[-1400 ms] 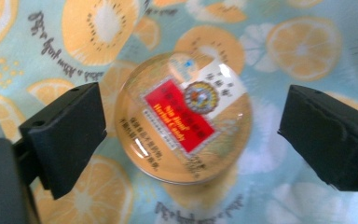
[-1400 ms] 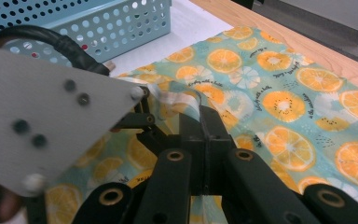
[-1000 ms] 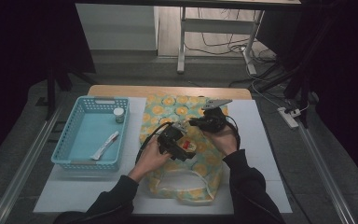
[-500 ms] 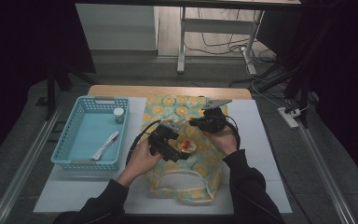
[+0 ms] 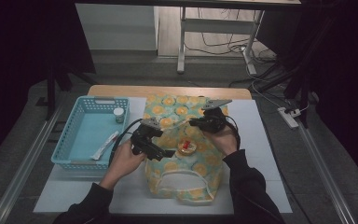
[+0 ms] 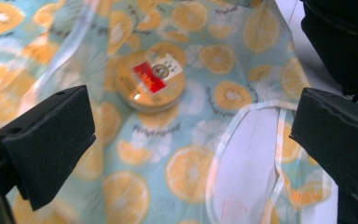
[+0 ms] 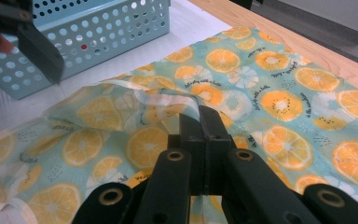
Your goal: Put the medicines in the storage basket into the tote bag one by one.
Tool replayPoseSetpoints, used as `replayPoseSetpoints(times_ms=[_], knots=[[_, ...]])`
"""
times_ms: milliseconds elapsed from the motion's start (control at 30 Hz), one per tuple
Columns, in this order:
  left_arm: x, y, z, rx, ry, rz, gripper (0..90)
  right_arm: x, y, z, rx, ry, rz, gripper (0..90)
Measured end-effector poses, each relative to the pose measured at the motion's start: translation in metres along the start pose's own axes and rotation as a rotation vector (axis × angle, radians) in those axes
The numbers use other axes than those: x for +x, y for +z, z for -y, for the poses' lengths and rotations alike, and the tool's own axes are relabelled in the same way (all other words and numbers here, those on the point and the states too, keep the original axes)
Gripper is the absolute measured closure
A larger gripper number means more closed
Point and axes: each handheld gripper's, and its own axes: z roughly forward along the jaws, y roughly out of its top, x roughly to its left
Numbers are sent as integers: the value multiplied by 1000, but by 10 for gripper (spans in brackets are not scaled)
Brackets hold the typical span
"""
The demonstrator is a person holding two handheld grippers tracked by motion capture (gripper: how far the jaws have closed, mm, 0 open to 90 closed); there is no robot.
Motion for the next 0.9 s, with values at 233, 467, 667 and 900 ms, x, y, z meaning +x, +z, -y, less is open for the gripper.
replayPoseSetpoints(times_ms=[233, 467, 667, 900], knots=[[11, -31, 13, -22, -24, -74, 0, 0, 0, 0, 1, 1, 0, 900], [25, -66, 27, -22, -58, -183, 0, -1, -1, 1, 2, 4, 2, 900], [41, -89, 43, 3, -95, -289, 0, -1, 0, 1, 3, 4, 1, 900], [66, -104, 66, 28, -188, -370, 0, -1, 1, 1, 6, 4, 1, 900]])
